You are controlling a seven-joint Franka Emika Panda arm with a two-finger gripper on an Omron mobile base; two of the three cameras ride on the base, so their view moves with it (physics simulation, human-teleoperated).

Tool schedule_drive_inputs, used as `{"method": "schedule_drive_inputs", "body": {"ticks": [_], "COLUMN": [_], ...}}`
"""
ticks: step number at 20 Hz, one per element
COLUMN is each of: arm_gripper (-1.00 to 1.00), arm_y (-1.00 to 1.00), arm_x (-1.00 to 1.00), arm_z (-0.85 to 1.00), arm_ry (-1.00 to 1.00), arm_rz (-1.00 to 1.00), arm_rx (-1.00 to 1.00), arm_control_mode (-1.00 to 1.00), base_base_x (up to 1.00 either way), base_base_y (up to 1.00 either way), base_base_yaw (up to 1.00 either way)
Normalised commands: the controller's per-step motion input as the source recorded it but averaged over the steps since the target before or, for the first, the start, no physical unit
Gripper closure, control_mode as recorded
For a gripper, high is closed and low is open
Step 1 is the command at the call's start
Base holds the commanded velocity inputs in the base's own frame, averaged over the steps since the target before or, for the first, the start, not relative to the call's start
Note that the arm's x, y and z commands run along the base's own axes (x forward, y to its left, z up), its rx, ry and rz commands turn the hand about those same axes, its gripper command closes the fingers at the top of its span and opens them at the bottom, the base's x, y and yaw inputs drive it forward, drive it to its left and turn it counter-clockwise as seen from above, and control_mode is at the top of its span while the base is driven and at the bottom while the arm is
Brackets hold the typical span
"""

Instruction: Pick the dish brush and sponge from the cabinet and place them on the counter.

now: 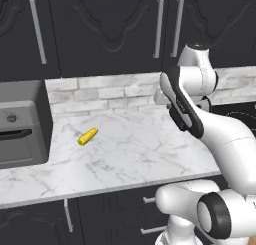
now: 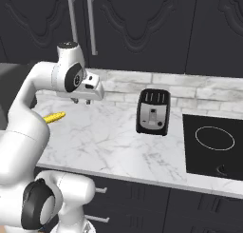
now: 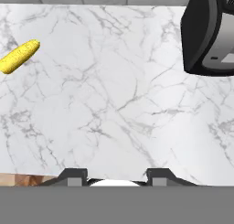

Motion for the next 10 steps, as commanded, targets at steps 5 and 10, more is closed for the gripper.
{"method": "schedule_drive_inputs", "body": {"ticks": [5,10], "arm_gripper": [-1.00,-1.00], "arm_y": [0.00,0.00], "arm_x": [-0.06,-0.12], "arm_z": [0.02,0.12], "arm_ry": [-0.09,-0.21], "arm_rz": [0.00,0.00], "arm_rx": [0.00,0.00], "arm_control_mode": [-1.00,-1.00], "base_base_x": [0.00,0.00], "base_base_y": [0.00,0.00], "base_base_yaw": [0.00,0.00]}}
